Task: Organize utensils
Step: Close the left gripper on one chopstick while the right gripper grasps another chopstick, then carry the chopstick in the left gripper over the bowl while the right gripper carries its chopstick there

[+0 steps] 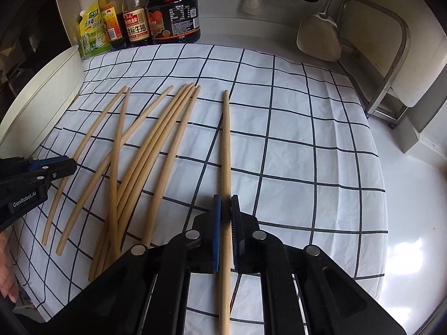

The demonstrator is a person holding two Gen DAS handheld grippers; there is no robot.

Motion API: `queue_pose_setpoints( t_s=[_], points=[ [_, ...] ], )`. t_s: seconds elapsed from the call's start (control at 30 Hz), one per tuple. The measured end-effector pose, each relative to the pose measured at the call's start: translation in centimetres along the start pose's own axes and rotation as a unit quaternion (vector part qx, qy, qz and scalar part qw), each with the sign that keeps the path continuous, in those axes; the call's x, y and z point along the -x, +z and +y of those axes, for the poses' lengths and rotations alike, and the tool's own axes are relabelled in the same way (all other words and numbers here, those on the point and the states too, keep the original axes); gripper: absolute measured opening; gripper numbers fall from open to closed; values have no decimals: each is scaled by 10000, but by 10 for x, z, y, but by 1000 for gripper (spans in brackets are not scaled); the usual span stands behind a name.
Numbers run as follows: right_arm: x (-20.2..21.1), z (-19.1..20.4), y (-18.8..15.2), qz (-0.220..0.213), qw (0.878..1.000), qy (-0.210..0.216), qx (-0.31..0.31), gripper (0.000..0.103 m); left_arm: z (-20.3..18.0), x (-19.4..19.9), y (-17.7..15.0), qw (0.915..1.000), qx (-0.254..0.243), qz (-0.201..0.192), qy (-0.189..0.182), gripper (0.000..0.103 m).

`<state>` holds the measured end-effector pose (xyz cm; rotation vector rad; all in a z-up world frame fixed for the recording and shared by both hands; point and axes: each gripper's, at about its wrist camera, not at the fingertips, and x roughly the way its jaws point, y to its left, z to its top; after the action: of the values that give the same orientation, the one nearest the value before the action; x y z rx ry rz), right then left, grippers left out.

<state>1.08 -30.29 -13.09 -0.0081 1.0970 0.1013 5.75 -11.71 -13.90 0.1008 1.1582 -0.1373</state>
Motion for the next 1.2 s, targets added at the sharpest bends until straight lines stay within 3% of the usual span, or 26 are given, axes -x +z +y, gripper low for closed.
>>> queue_pose_setpoints(
  t_s=[0.27,0.5,0.83,1.2],
  points=[
    [11,-4,0,-6,9989,238,-405,7,10,1,5,9996,24,261,-120,7],
    [32,-4,6,-129,9964,402,-732,7,14,26,4,9992,-28,295,-272,7],
    [72,20,27,-430,9947,455,-812,7,32,79,20,9983,-209,-166,-511,7],
    [91,77,68,-884,9914,717,-650,7,98,140,40,9948,-139,-854,-545,7]
  ],
)
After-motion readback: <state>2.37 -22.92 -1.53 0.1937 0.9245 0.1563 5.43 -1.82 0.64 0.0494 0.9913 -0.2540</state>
